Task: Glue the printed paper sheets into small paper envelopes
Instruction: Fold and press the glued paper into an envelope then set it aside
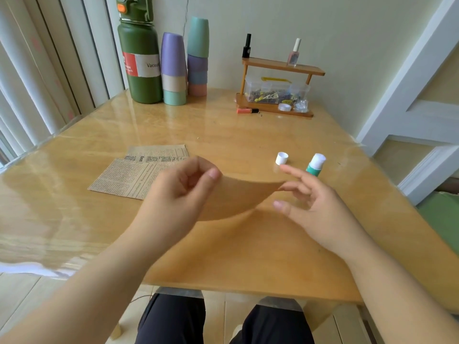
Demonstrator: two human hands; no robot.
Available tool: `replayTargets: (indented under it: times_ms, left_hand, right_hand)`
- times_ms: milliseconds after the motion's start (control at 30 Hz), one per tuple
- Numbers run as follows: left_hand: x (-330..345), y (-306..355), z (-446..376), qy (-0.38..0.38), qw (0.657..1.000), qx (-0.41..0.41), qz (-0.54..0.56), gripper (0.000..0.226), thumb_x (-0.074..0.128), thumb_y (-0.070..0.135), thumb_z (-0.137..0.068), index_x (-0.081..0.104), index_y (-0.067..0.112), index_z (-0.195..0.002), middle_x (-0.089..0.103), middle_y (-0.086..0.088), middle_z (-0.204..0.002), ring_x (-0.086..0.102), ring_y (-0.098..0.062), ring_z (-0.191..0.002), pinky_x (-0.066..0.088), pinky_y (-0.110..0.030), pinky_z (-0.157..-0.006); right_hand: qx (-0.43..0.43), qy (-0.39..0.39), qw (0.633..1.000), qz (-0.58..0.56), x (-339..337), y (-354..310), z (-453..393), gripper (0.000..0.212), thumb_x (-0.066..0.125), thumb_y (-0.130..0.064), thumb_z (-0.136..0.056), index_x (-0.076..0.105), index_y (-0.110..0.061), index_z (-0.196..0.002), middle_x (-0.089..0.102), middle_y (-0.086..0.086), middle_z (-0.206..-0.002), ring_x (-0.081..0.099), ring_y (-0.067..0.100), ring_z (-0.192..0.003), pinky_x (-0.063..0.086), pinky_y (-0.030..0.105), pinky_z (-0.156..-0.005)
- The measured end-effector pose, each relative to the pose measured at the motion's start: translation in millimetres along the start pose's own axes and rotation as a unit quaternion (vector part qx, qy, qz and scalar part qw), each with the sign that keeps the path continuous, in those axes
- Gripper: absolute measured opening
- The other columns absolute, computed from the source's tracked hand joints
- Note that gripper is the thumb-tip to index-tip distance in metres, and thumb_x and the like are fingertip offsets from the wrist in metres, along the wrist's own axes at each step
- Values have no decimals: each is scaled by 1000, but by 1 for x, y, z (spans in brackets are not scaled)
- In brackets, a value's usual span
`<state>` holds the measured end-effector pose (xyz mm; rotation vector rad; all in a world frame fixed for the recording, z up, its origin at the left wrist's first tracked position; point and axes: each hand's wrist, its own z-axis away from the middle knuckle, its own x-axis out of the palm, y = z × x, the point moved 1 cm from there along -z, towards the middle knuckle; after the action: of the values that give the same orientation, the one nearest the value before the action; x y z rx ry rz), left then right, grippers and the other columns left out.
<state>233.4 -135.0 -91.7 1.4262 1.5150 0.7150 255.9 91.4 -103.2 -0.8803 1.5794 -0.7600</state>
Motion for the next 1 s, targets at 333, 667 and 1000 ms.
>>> replayTargets:
  times_ms: [333,667,1000]
  left_hand:
    - [-14,-42,-11,85,967,-238,14,6,57,20,-91,61,15,-92,61,3,-82,61,-10,-67,54,-33,-73]
    - [20,-33,11,-184,875,-32,-446,57,20,33,-101,2,12,-150,-4,-1,-158,-5,-14,-144,-1,-28,-115]
    - [22,-49,21,-262,818,-29,-511,91,-27,54,-63,-21,16,-145,-25,0,-154,-25,-11,-139,-12,-34,-115]
  right_hand:
    - [91,24,994,-60,29,-2,-35,59,73,-19,-81,46,-29,-132,68,-4,-81,64,2,-76,44,15,-74]
    - [-130,-121,935,309,57,-11,-22,56,47,-26,-97,27,-19,-148,21,-10,-155,14,1,-142,3,7,-109]
    - [-82,-231,864,440,66,9,-16,85,-13,-61,-71,-17,-25,-148,-24,-12,-154,-24,-2,-139,-11,29,-117]
